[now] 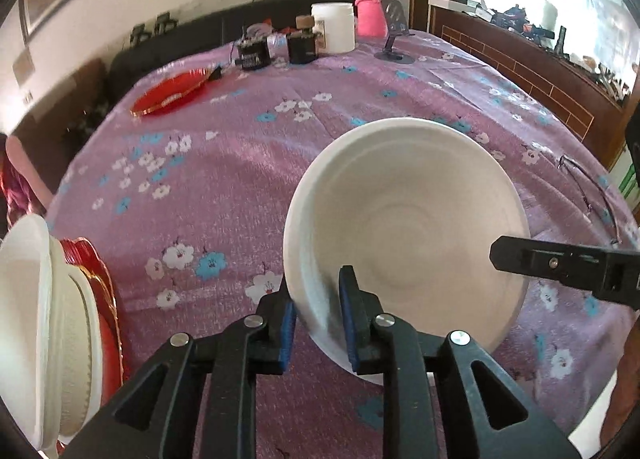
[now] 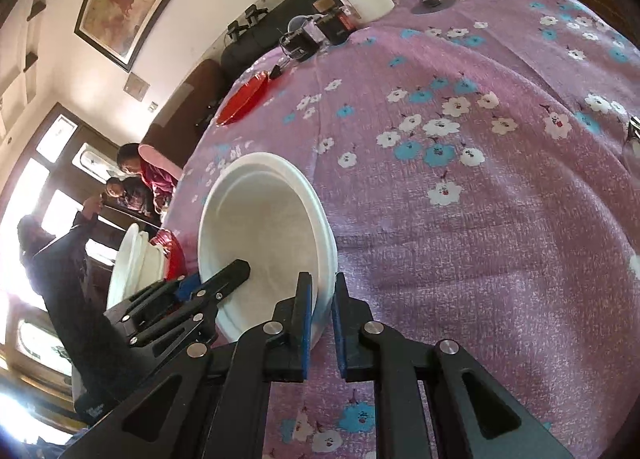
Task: Organize plates and bowls
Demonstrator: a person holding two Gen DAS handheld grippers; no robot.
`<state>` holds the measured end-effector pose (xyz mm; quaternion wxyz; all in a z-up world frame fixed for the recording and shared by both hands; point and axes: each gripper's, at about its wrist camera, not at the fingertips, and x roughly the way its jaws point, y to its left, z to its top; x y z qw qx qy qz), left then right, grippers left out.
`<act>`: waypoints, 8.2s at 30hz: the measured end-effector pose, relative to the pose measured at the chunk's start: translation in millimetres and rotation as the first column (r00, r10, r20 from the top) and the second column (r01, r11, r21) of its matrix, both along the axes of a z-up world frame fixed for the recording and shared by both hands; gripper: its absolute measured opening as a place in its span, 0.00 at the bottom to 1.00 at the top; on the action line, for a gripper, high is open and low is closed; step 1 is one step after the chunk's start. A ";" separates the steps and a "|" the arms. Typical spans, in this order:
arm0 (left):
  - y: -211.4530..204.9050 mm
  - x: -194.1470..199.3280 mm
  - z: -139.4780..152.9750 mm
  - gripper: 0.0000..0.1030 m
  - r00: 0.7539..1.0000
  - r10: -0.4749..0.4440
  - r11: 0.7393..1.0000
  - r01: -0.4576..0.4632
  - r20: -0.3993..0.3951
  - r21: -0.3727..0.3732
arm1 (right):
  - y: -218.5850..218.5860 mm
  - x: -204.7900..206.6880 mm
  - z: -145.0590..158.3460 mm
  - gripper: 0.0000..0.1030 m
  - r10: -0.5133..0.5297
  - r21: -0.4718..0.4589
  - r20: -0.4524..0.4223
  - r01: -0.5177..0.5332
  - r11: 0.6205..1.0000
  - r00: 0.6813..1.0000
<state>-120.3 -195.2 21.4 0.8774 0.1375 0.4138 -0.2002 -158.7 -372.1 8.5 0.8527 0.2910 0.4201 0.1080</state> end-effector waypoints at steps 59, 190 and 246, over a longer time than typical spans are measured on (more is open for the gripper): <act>93.9 -28.4 97.0 0.27 0.974 0.104 0.982 -0.069 0.202 -0.176 | 82.8 -3.5 100.9 0.11 0.143 -0.115 0.198 -0.122 0.986 0.970; 83.1 88.3 11.0 0.23 0.974 0.196 0.963 -0.213 -0.112 -0.168 | 19.9 69.4 10.8 0.11 -0.071 -0.162 -0.007 0.068 0.984 0.997; 94.1 30.5 20.3 0.67 0.957 0.229 0.965 -0.199 0.179 -0.169 | 44.4 20.1 10.0 0.51 -0.100 -0.249 0.086 0.118 0.961 0.991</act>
